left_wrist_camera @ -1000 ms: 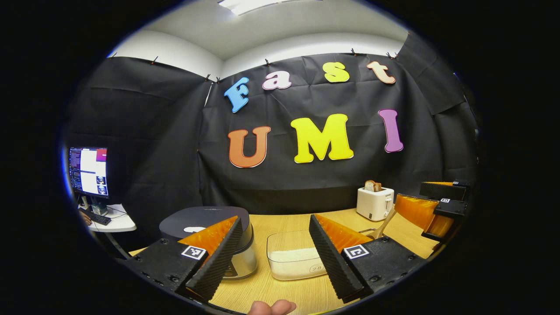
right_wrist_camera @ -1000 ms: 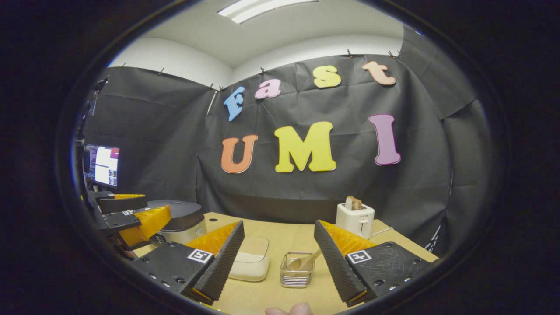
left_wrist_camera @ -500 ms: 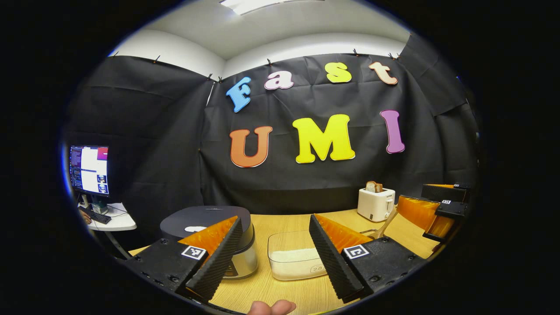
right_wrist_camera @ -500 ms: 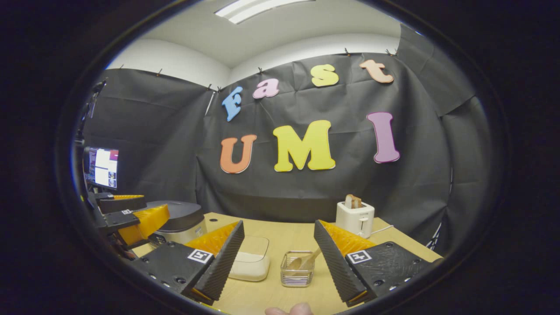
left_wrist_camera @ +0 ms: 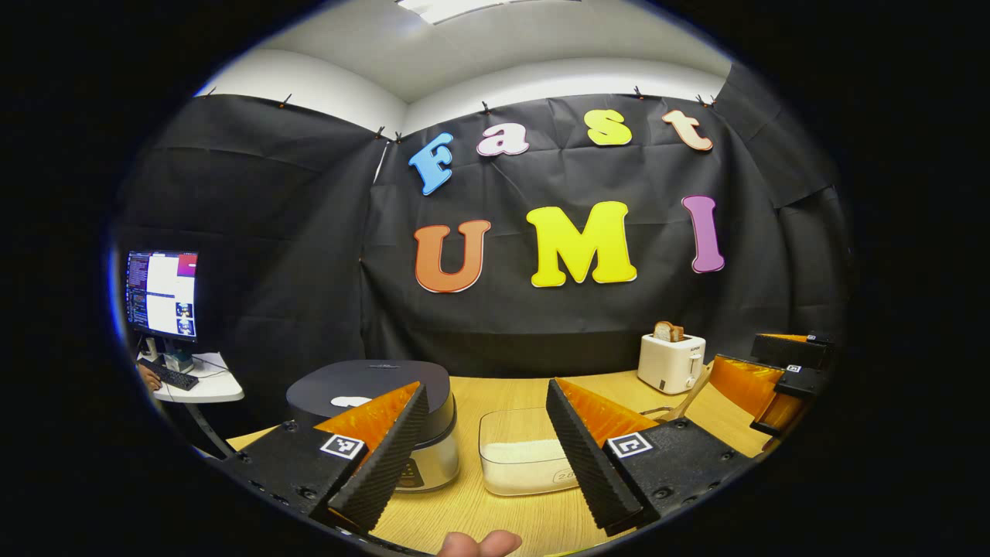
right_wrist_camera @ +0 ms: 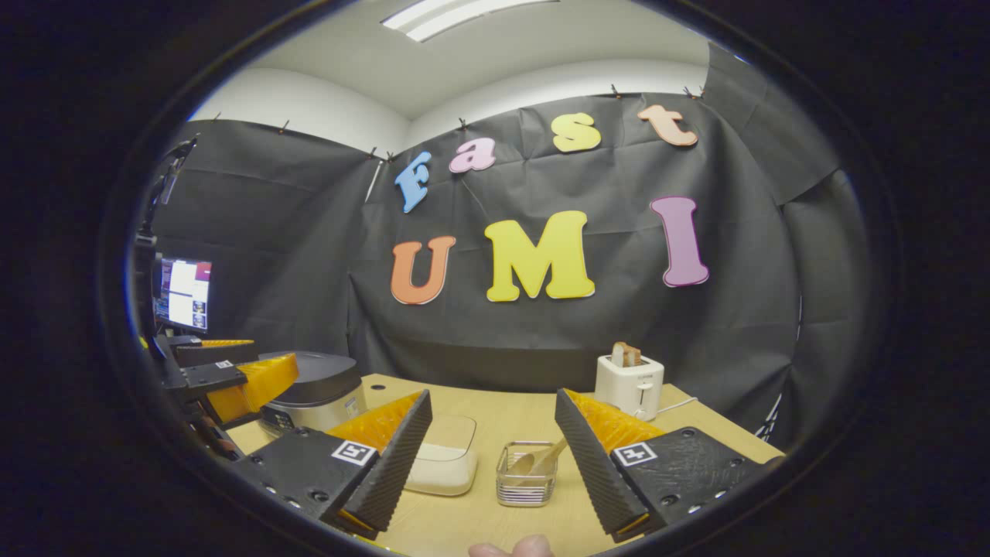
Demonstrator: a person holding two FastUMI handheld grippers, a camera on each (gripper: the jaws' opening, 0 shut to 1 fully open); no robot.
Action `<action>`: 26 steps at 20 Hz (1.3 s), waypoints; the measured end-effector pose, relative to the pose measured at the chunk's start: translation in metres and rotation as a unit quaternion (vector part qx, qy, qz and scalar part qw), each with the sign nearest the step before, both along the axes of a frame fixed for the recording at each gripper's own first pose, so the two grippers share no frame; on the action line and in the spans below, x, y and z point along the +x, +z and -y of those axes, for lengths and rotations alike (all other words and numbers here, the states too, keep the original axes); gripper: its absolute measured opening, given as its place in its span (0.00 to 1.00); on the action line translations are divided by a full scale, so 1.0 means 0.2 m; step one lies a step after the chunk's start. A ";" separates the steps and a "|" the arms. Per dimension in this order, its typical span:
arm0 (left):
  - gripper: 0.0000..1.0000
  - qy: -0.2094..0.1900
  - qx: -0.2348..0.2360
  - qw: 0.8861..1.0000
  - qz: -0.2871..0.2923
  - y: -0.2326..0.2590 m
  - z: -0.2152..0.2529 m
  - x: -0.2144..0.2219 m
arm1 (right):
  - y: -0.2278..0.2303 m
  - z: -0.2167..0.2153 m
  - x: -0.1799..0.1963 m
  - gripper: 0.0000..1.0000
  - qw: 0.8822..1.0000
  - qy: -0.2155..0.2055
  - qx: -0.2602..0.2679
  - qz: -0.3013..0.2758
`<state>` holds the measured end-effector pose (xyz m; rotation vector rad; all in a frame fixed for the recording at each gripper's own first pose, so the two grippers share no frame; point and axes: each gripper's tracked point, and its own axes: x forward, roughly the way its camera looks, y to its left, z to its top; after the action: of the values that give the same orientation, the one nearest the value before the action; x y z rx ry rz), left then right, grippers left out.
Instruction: Close the left gripper, press the button to open the rice cooker; take a wooden spoon from the chopstick holder with the right hand, scoop a spoonful of rice and pour it into the rice cooker, then put the wooden spoon back into the chopstick holder.
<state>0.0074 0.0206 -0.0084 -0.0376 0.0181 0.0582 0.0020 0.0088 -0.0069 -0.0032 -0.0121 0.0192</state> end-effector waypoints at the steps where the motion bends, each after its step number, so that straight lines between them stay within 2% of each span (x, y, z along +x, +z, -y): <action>1: 0.98 0.005 0.000 1.000 -0.002 0.00 0.00 0.00 | 0.00 0.00 -0.01 0.95 1.000 0.003 -0.004 0.002; 5: 0.98 0.030 0.006 1.000 -0.001 0.01 -0.02 -0.02 | 0.01 0.00 -0.02 0.96 1.000 0.015 -0.020 0.014; 13: 0.98 0.076 -0.001 0.997 -0.026 -0.01 -0.19 -0.07 | -0.02 0.02 0.03 0.95 0.999 0.052 0.011 0.008; 19: 0.98 0.055 0.020 0.993 -0.102 -0.05 -0.43 -0.10 | -0.03 0.09 0.07 0.96 0.998 0.061 0.029 0.006; 26: 0.96 0.037 0.039 0.981 -0.188 -0.02 -0.64 0.06 | -0.09 0.13 0.10 0.96 0.996 0.070 0.047 -0.008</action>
<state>0.0200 0.1485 -0.0121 0.0513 0.3936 0.1389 0.0216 -0.0170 -0.0244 0.0925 0.0026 0.1585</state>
